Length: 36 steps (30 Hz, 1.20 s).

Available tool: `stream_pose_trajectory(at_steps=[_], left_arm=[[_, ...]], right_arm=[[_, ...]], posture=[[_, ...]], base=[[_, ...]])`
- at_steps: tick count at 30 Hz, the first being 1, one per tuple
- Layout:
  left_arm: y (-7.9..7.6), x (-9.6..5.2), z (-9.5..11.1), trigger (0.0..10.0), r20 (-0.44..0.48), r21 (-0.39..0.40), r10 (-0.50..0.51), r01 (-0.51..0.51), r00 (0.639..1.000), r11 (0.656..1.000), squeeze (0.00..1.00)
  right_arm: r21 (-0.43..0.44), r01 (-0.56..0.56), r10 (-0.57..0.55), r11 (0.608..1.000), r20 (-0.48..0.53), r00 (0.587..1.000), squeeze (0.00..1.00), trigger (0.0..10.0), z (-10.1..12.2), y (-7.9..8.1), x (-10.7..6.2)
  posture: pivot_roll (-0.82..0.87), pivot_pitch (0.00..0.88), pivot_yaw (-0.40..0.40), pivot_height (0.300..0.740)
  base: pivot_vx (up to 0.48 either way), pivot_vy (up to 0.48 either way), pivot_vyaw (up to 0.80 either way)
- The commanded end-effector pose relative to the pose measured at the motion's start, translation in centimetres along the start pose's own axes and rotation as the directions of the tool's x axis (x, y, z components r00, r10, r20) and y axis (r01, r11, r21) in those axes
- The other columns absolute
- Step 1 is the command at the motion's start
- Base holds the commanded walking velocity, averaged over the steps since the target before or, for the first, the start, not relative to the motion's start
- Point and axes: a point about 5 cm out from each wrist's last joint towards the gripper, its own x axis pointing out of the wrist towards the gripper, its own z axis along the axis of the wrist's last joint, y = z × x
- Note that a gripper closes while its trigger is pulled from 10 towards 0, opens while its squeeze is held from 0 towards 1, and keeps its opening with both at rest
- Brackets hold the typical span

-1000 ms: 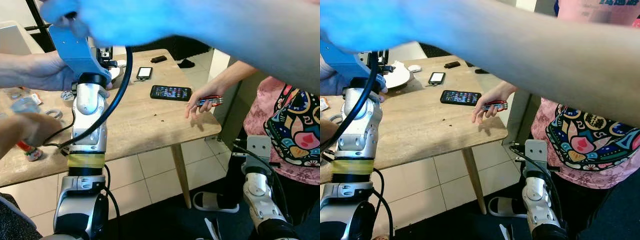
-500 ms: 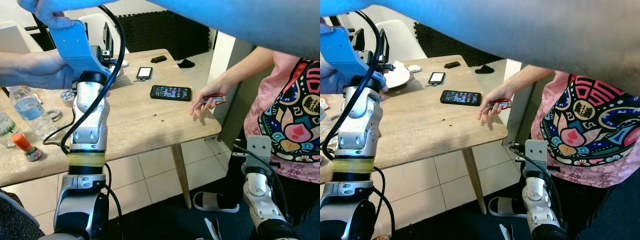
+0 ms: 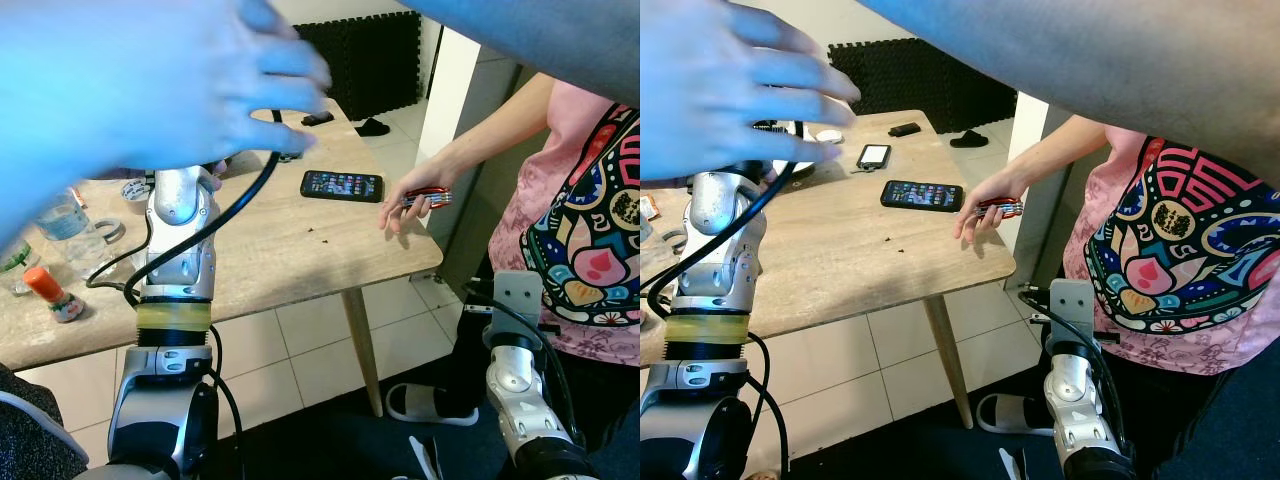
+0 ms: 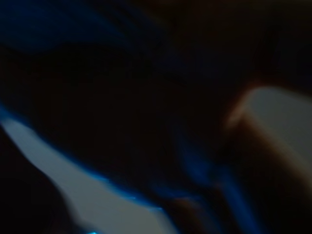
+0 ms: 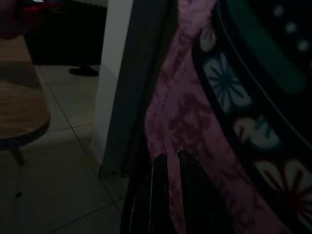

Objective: Restocking fridge

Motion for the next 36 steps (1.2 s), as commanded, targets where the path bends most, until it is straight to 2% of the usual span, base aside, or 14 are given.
stream_pose_trajectory(at_steps=[1, 7, 12, 18, 22, 24, 28, 29, 31, 36], left_arm=[[0.0, -0.3, -0.4, 10.0, -0.021, 0.024, -0.013, 0.014, 1.000, 1.000, 0.00], [0.5, -0.3, -0.3, 10.0, -0.020, 0.031, -0.002, 0.003, 1.000, 1.000, 0.00], [0.5, -0.1, -0.1, 10.0, -0.014, 0.037, -0.005, 0.006, 1.000, 0.999, 0.00], [0.8, -0.1, 0.0, 10.0, -0.010, 0.046, -0.001, 0.001, 1.000, 0.999, 0.00], [0.9, -0.1, 0.0, 10.0, -0.010, 0.047, 0.000, 0.001, 1.000, 0.999, 0.00], [0.9, -0.1, 0.0, 10.0, -0.010, 0.047, 0.000, 0.001, 1.000, 0.999, 0.00], [0.6, -0.1, 0.0, 10.0, -0.012, 0.045, -0.006, 0.007, 1.000, 0.999, 0.00], [0.6, -0.1, 0.0, 10.0, -0.012, 0.045, -0.006, 0.007, 1.000, 0.999, 0.00], [0.6, 0.0, 0.0, 10.0, -0.012, 0.044, -0.009, 0.009, 1.000, 0.999, 0.00], [0.6, 0.0, 0.0, 10.0, -0.011, 0.044, -0.010, 0.010, 1.000, 0.999, 0.00]], right_arm=[[0.025, 0.022, -0.022, 0.999, -0.023, 0.999, 0.00, 10.0, -0.5, -0.6, -0.1], [0.111, 0.095, -0.084, 0.989, -0.104, 0.991, 0.00, 10.0, -1.3, -1.6, -0.1], [0.204, 0.201, -0.166, 0.958, -0.177, 0.970, 0.00, 10.0, -1.4, -2.4, 0.3], [0.253, 0.280, -0.229, 0.926, -0.212, 0.950, 0.00, 10.0, -1.2, -3.4, 0.7], [0.258, 0.290, -0.239, 0.921, -0.212, 0.947, 0.00, 10.0, -1.1, -3.5, 0.8], [0.263, 0.297, -0.250, 0.918, -0.200, 0.947, 0.00, 10.0, -0.7, -3.7, 0.9], [0.268, 0.291, -0.293, 0.919, -0.031, 0.956, 0.00, 10.0, 3.1, -4.4, 1.8], [0.268, 0.291, -0.293, 0.919, -0.031, 0.956, 0.00, 10.0, 3.1, -4.4, 1.8], [0.255, 0.280, -0.301, 0.925, 0.046, 0.953, 0.00, 10.0, 4.7, -4.6, 2.0], [0.250, 0.258, -0.299, 0.933, 0.144, 0.943, 0.00, 10.0, 6.8, -4.5, 2.0]], posture=[[-0.01, 0.000, 0.004, 0.740], [0.00, 0.000, 0.004, 0.740], [0.02, 0.000, 0.009, 0.740], [0.02, 0.000, 0.008, 0.740], [0.02, 0.000, 0.008, 0.740], [0.02, 0.000, 0.008, 0.740], [0.01, 0.000, 0.015, 0.740], [0.01, 0.000, 0.015, 0.740], [0.01, 0.000, 0.015, 0.740], [0.01, 0.000, 0.016, 0.740]], base=[[0.000, 0.000, 0.00], [0.000, 0.000, 0.00], [0.000, 0.000, 0.00], [0.000, 0.000, 0.00], [0.000, 0.000, 0.00], [0.000, 0.000, 0.00], [0.000, 0.000, 0.00], [0.000, 0.000, 0.00], [0.000, 0.000, 0.00], [0.000, 0.000, 0.00]])
